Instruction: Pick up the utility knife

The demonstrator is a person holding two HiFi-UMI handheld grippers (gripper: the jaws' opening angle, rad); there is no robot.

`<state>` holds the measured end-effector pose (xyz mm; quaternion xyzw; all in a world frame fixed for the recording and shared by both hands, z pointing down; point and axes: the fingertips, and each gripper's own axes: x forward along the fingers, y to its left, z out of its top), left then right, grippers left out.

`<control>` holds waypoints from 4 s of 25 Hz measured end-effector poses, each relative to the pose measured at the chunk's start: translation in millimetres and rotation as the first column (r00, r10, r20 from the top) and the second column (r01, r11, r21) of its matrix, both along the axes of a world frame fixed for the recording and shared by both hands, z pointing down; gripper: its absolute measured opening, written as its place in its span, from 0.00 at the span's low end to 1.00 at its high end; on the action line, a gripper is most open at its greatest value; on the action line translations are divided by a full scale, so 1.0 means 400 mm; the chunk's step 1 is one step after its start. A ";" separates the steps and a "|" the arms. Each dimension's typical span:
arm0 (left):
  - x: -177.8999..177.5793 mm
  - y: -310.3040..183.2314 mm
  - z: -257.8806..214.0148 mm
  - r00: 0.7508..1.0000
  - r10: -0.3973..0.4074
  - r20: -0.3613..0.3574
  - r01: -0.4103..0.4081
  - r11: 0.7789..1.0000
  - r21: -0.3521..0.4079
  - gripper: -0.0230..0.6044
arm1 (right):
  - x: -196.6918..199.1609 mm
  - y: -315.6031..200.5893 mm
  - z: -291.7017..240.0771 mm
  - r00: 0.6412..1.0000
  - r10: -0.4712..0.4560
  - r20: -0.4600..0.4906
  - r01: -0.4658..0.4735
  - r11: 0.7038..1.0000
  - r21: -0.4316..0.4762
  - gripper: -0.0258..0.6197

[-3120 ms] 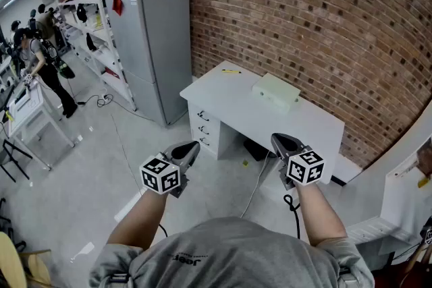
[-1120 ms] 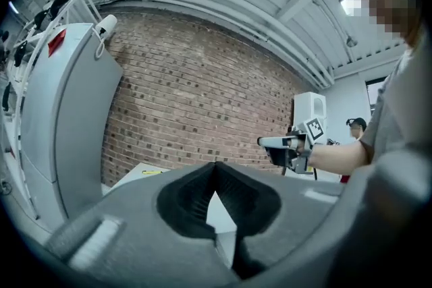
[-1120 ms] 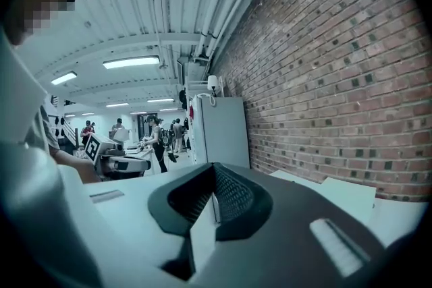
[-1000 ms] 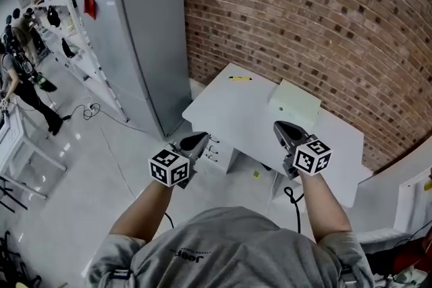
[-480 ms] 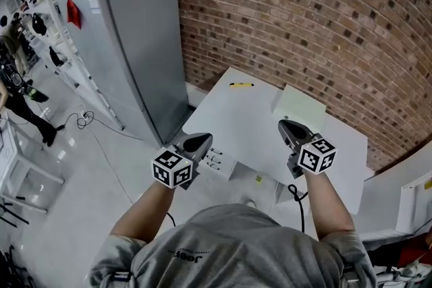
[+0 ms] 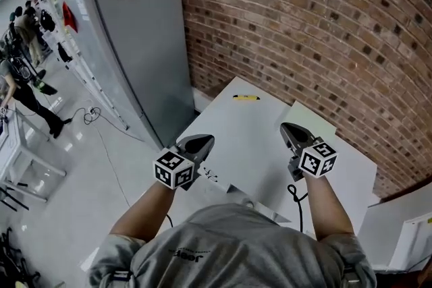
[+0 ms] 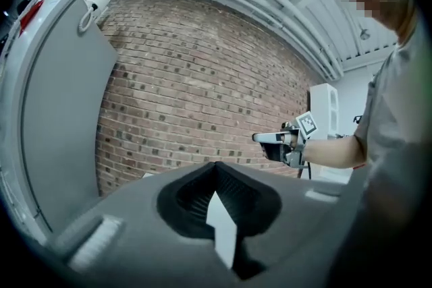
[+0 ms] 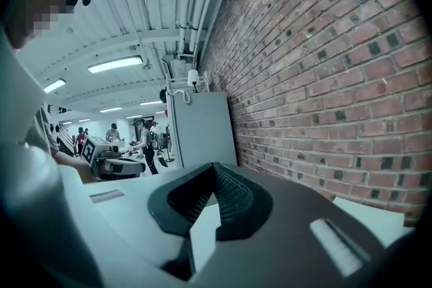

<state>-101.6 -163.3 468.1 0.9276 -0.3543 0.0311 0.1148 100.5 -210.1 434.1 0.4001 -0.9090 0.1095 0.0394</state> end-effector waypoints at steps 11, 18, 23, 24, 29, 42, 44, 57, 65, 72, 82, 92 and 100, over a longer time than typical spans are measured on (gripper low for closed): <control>0.196 -0.277 0.028 0.991 -0.133 0.010 0.133 0.990 -0.037 0.03 | 0.128 -0.301 0.025 0.988 -0.148 -0.034 0.149 0.989 0.021 0.05; 0.166 -0.369 0.018 0.993 -0.114 -0.029 0.112 0.993 -0.038 0.03 | 0.104 -0.386 0.050 0.992 -0.119 -0.034 0.119 0.993 0.012 0.05; 0.112 -0.406 0.012 0.999 -0.037 -0.030 0.036 0.999 -0.032 0.04 | 0.055 -0.406 0.048 0.998 -0.051 -0.048 0.051 0.999 0.011 0.05; 0.099 -0.412 0.013 0.999 -0.024 -0.026 0.024 0.999 -0.034 0.04 | 0.044 -0.408 0.048 0.998 -0.041 -0.046 0.042 0.999 0.008 0.05; 0.068 -0.444 0.011 1.000 0.001 -0.028 -0.002 0.999 -0.038 0.04 | 0.015 -0.421 0.049 0.998 -0.019 -0.052 0.019 1.000 -0.004 0.05; 0.099 -0.503 0.073 0.982 0.148 0.115 -0.135 0.984 -0.116 0.37 | 0.021 -0.470 0.049 0.998 -0.027 -0.053 0.027 1.000 -0.005 0.05; 0.102 -0.544 0.102 0.960 0.180 0.215 -0.157 0.980 -0.121 0.37 | 0.027 -0.483 0.058 0.998 -0.029 -0.053 0.029 1.000 -0.008 0.05; 0.248 -0.858 0.352 0.699 0.462 0.546 -0.363 0.887 -0.286 0.37 | 0.115 -0.617 0.207 0.997 0.018 -0.079 -0.022 0.999 -0.038 0.05; 0.333 -1.009 0.561 0.510 0.576 0.639 -0.404 0.816 -0.413 0.37 | 0.157 -0.708 0.312 0.996 0.034 -0.078 -0.039 0.997 -0.063 0.05; 0.359 -1.100 0.735 0.378 0.651 0.658 -0.404 0.756 -0.516 0.38 | 0.183 -0.765 0.391 0.993 0.047 -0.112 -0.053 0.997 -0.051 0.05; 0.370 -1.138 0.875 0.276 0.689 0.670 -0.330 0.723 -0.607 0.38 | 0.232 -0.813 0.474 0.991 0.081 -0.105 -0.089 0.992 -0.083 0.05; 0.377 -1.146 0.956 0.241 0.714 0.658 -0.299 0.699 -0.649 0.36 | 0.243 -0.824 0.507 0.989 0.076 -0.125 -0.087 0.993 -0.083 0.05; 0.385 -1.158 0.954 0.319 0.677 0.663 -0.283 0.736 -0.615 0.22 | 0.261 -0.853 0.543 0.986 0.091 -0.142 -0.103 0.991 -0.084 0.05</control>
